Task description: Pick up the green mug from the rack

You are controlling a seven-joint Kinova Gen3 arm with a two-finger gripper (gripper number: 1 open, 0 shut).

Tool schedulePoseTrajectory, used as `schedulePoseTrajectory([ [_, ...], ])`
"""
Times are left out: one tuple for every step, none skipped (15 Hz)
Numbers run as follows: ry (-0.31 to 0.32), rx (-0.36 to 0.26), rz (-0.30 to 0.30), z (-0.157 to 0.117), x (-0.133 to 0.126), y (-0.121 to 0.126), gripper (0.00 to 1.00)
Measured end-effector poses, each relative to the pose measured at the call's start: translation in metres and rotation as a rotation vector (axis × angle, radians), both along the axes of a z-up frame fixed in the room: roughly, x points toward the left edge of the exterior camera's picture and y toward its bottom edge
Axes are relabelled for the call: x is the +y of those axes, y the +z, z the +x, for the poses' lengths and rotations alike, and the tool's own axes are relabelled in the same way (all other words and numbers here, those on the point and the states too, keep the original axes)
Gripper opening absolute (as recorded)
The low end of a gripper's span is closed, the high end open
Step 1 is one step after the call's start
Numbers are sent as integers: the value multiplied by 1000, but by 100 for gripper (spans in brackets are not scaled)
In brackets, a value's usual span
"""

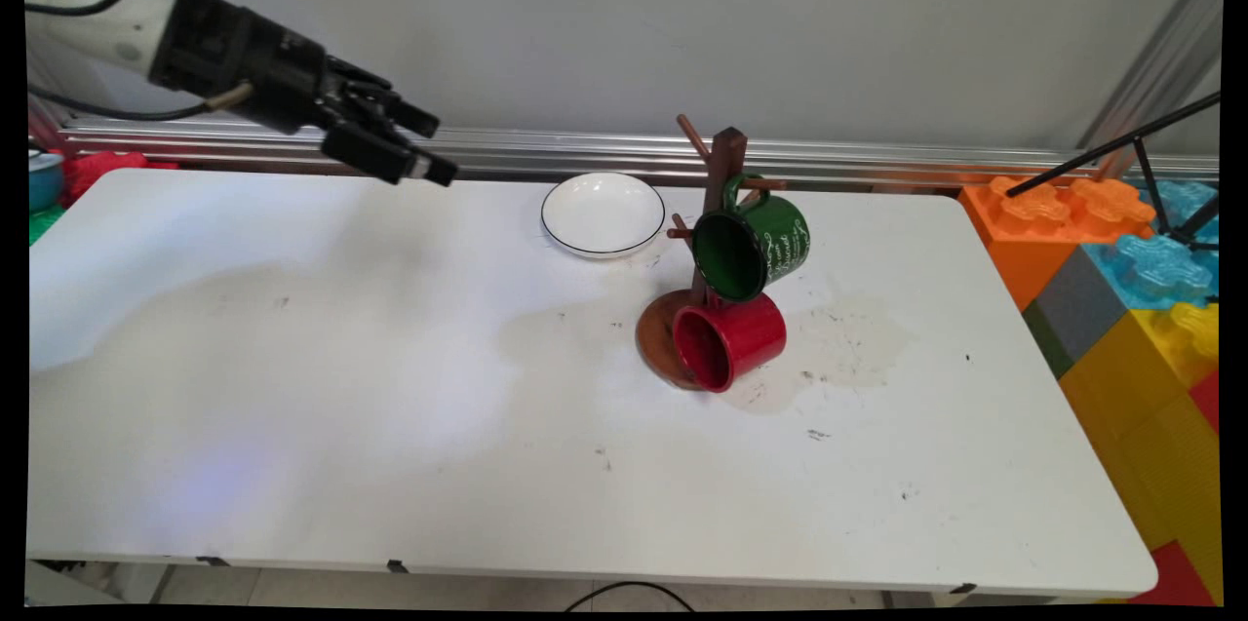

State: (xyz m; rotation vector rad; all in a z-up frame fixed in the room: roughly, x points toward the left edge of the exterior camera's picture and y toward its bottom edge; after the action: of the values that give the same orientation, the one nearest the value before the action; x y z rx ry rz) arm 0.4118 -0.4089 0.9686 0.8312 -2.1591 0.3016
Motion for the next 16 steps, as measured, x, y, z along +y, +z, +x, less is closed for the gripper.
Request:
schedulePoseTrajectory([
  [10,4,2,-11,-1,2,100],
  [17,8,3,-20,-1,3,100],
  [24,11,5,-29,-2,4,100],
  [34,17,9,-42,-2,6,100],
  [44,22,13,-54,-2,8,100],
  [52,26,18,-65,-1,9,100],
  [62,30,25,-78,0,10,100],
  [71,35,31,-91,1,12,100],
  [78,39,38,-102,2,13,100],
  [89,44,47,-114,3,13,100],
  [100,49,55,-126,5,14,100],
  [109,54,62,-137,6,14,100],
  [119,61,70,-148,6,14,100],
  [130,70,79,-161,7,13,100],
  [138,75,85,-169,8,12,100],
  [144,81,90,-177,8,11,100],
])
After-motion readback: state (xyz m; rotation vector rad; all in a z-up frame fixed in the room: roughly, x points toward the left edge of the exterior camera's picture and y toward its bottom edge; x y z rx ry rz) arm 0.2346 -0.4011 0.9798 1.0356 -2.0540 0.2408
